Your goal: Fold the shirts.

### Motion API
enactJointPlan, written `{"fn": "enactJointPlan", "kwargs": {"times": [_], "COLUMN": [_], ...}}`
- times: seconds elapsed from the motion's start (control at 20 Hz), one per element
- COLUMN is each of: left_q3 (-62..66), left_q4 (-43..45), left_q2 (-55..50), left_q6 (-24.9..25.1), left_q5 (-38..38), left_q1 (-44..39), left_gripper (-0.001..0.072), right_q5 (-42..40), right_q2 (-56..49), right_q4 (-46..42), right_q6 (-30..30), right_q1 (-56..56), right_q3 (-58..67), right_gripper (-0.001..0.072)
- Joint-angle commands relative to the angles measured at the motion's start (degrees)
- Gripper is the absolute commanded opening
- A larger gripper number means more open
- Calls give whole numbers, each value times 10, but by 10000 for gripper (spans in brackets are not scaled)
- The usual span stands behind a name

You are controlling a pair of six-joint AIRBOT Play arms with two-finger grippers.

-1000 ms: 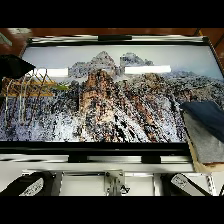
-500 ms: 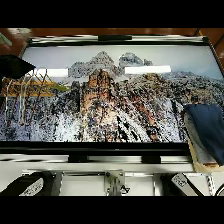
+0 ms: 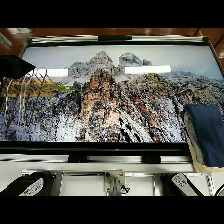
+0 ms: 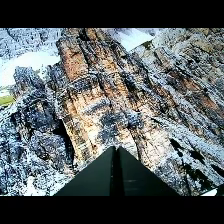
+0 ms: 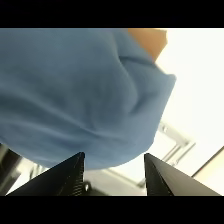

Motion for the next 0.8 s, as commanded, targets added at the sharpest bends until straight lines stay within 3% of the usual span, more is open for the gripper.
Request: {"fn": "enactJointPlan", "kwargs": {"times": [0.0,0.05,0.2,0.25,0.35,0.45,0.5,0.6,0.65,0.75], "left_q3": [0,0,0,0,0,2,2,1,1,1], "left_q4": [0,0,5,16,115,274,317,322,321,311], "left_q2": [-17,-27,-81,-103,-152,-204,-230,-264,-272,-275], "left_q6": [10,18,22,22,5,-61,-66,-72,-82,-136], "left_q5": [0,1,1,1,-5,-64,-109,-154,-160,-155], "left_q1": [0,-1,-24,-42,-104,-184,-218,-255,-263,-259], "left_gripper": [34,34,33,32,31,33,77,620,662,660], "right_q5": [-72,-118,-227,-240,-228,-165,-112,-51,-40,-39], "right_q2": [0,0,0,-2,-19,-56,-83,-136,-156,-175], "right_q4": [40,88,347,378,333,212,172,191,227,249], "right_q6": [-4,-8,-72,-83,-82,-42,-24,-14,-13,0], "right_q1": [1,1,31,70,187,329,389,457,471,488], "right_q3": [117,157,201,201,200,196,193,193,193,193], "right_gripper": [504,504,502,502,502,523,664,665,664,664]}}
